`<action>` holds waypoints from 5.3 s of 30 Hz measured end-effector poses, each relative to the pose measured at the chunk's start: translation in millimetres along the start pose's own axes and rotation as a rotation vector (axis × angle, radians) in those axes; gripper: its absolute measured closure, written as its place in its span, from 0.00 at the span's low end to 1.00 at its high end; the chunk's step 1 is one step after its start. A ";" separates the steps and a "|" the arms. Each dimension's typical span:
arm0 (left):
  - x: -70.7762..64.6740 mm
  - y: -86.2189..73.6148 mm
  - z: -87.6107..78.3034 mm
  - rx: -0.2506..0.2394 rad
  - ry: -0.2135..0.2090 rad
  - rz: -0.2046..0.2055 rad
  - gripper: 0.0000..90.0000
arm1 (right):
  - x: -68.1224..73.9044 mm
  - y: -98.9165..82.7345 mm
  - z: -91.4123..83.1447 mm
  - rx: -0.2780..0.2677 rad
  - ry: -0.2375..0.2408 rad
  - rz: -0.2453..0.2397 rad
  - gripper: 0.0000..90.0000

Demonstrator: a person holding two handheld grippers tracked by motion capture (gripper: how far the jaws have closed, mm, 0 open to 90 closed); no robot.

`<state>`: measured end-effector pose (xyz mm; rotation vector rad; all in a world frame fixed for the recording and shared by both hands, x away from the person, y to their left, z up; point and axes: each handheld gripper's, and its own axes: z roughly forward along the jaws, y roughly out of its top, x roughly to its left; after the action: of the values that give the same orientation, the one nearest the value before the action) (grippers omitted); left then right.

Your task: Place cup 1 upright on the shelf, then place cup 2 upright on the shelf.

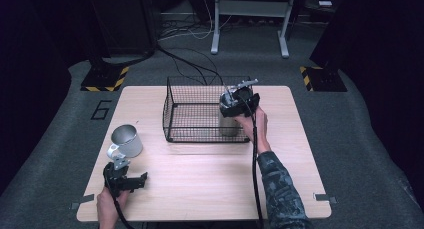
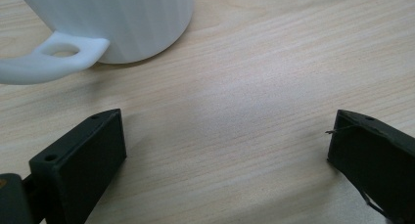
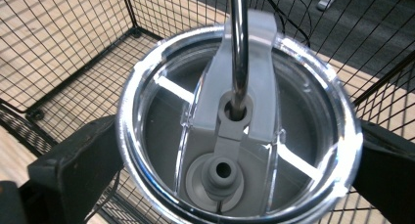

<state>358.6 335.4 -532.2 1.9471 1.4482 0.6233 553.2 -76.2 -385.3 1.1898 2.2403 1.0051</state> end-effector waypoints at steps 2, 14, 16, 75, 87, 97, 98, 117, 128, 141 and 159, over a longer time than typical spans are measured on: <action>0.0 0.0 0.0 0.000 0.000 0.000 0.01 | -0.1 0.7 -2.3 -0.007 0.001 -0.001 0.00; 0.5 0.2 0.3 -0.003 0.002 0.005 0.01 | 10.4 11.7 -36.6 -0.062 -0.006 -0.063 0.00; 0.4 0.1 0.3 -0.004 0.002 0.003 0.01 | 13.3 11.5 -44.0 -0.069 0.000 -0.060 0.00; -0.7 2.2 3.0 -0.010 0.022 -0.029 0.00 | -26.0 -232.5 -48.0 0.042 0.067 0.035 0.00; 4.8 -0.5 -12.5 -0.035 -0.032 -0.038 0.00 | -18.7 -232.1 -46.5 0.063 0.028 -0.005 0.00; 16.8 31.8 -69.7 -0.201 -0.072 -0.044 0.00 | -16.6 -232.1 -46.1 0.058 0.007 0.014 0.00; 16.8 31.8 -69.7 -0.201 -0.072 -0.044 0.00 | -16.6 -232.1 -46.1 0.058 0.007 0.014 0.00; 59.2 88.3 -40.1 -0.209 -0.094 -0.063 0.00 | -15.9 -231.2 -45.2 0.061 0.000 0.023 0.00; 61.1 99.2 -20.0 -0.170 -0.049 -0.031 0.00 | -16.2 -231.2 -45.1 0.060 0.000 0.019 0.00; 60.7 104.5 -4.3 -0.141 -0.002 -0.024 0.02 | -16.0 -231.2 -45.1 0.060 0.000 0.020 0.00; 62.0 103.1 0.4 -0.127 -0.033 -0.029 0.07 | -16.0 -231.2 -45.2 0.060 0.000 0.021 0.00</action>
<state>444.9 373.9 -457.7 1.8270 1.3799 0.6510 408.9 -194.7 -529.7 1.2411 2.2775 0.9517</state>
